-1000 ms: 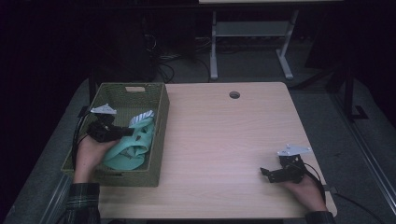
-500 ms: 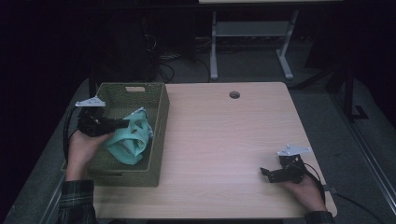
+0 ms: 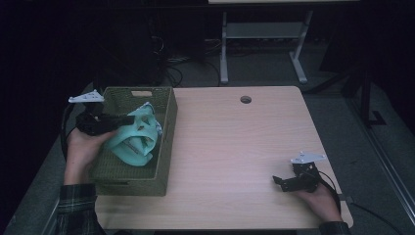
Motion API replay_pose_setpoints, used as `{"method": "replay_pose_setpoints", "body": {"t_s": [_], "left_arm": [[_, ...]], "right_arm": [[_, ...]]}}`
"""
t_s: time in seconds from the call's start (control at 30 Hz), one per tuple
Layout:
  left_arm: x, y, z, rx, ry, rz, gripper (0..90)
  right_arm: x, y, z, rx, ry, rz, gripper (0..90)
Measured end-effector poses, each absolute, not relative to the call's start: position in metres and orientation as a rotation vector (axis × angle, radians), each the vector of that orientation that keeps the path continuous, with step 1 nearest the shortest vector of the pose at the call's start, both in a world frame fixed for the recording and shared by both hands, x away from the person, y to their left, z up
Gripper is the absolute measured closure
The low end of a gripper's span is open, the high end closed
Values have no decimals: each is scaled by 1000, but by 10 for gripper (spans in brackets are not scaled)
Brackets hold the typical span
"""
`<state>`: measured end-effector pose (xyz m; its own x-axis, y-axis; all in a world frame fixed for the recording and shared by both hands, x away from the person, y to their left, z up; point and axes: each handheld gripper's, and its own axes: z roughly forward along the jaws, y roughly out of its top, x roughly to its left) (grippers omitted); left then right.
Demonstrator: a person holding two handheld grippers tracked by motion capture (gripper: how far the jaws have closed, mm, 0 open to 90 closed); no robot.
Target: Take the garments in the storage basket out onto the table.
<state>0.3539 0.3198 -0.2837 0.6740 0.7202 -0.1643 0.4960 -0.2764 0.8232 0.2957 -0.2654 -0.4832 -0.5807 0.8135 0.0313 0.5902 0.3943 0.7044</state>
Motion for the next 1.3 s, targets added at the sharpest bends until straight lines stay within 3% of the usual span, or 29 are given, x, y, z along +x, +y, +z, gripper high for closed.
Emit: {"method": "replay_pose_setpoints", "body": {"t_s": [0.77,1.3], "left_arm": [[354,299,-235,1910,829,315,876],[353,258,-211,1915,715,299,877]], "right_arm": [[295,-265,-483,1232,2336,986,25],[296,-265,-483,1223,2335,987,25]]}}
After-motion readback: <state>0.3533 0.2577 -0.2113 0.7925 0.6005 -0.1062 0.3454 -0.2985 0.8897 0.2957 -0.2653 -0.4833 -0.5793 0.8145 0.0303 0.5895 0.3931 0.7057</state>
